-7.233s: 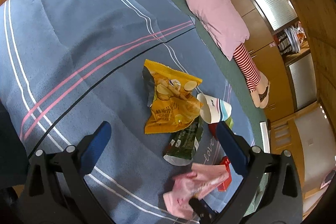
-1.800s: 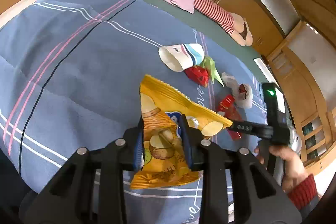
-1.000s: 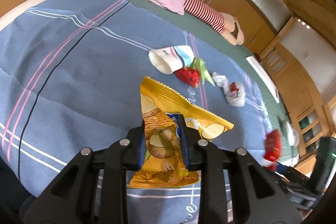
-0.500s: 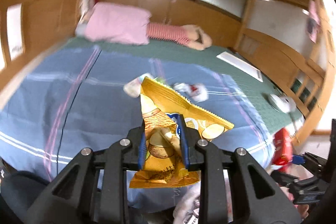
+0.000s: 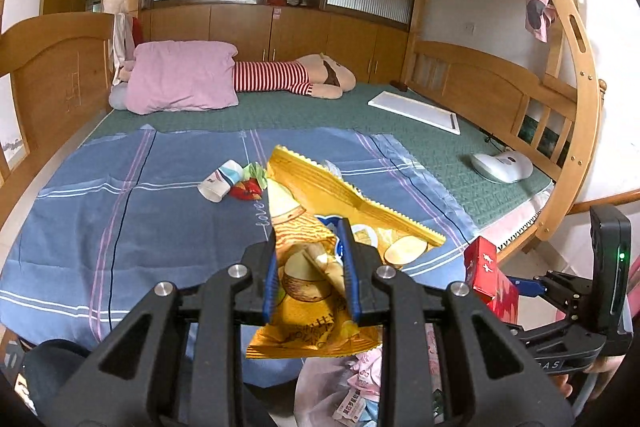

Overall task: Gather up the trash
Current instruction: 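Drop the red box into the trash bag with the right gripper while the left carries the chip bag, then drop the yellow chip bag into the trash bag with the left gripper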

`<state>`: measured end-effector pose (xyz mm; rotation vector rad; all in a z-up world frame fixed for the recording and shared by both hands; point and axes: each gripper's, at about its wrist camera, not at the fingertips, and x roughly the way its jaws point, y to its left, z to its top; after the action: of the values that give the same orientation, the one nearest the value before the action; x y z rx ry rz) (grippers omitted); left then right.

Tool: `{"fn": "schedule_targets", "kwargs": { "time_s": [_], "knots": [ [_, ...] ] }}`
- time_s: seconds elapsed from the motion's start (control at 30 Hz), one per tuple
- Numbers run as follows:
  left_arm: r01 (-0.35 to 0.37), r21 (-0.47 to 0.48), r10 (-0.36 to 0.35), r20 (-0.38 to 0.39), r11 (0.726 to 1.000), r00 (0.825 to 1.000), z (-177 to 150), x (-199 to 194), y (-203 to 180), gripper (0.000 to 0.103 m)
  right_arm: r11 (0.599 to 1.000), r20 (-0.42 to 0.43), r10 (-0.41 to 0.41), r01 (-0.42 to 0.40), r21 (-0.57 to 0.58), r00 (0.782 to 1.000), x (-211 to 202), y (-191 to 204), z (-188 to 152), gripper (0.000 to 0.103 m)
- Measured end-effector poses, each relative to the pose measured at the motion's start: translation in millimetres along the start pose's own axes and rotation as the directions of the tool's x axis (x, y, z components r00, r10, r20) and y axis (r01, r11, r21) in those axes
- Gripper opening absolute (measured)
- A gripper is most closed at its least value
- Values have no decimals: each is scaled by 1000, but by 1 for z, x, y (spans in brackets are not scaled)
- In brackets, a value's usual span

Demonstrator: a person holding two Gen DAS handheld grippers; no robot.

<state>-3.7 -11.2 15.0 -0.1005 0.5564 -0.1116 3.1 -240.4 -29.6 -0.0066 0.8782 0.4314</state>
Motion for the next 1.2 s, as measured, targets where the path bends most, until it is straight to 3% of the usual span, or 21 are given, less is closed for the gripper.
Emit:
{"fn": "schedule_targets", "kwargs": {
  "time_s": [0.1,0.23,0.37,0.53,0.63,0.73,1.0,1.17,1.2],
  "knots": [
    [15,8,-14,-33,1000,999,-4,4,-2,27,1000,-36,-9,8,-13,999,5,-1,-6,81],
    [63,36,-57,-148,997,987,-24,24,-7,27,999,-165,-29,25,-24,986,23,-5,-35,82],
    [101,39,-89,-241,994,966,-46,41,-10,27,996,-245,3,18,82,970,37,-23,-63,82],
    [116,50,-100,-253,992,962,-49,46,-13,27,999,-328,-29,36,14,944,53,-14,-74,83],
    [134,41,-118,-269,990,956,-52,50,-13,27,997,-284,-26,46,65,959,45,-25,-69,92],
    [154,34,-137,-287,988,948,-54,53,-14,27,980,-209,22,20,197,978,29,-49,-61,95],
    [250,89,-208,-330,964,921,-63,58,-33,32,927,-77,1,28,374,997,-2,-84,-47,96],
    [248,112,-201,-321,962,926,-65,54,-38,72,925,-74,8,21,380,997,1,-85,-43,96],
    [242,109,-197,-318,964,927,-64,54,-37,74,926,-73,11,18,377,997,1,-84,-43,96]
  ]
}}
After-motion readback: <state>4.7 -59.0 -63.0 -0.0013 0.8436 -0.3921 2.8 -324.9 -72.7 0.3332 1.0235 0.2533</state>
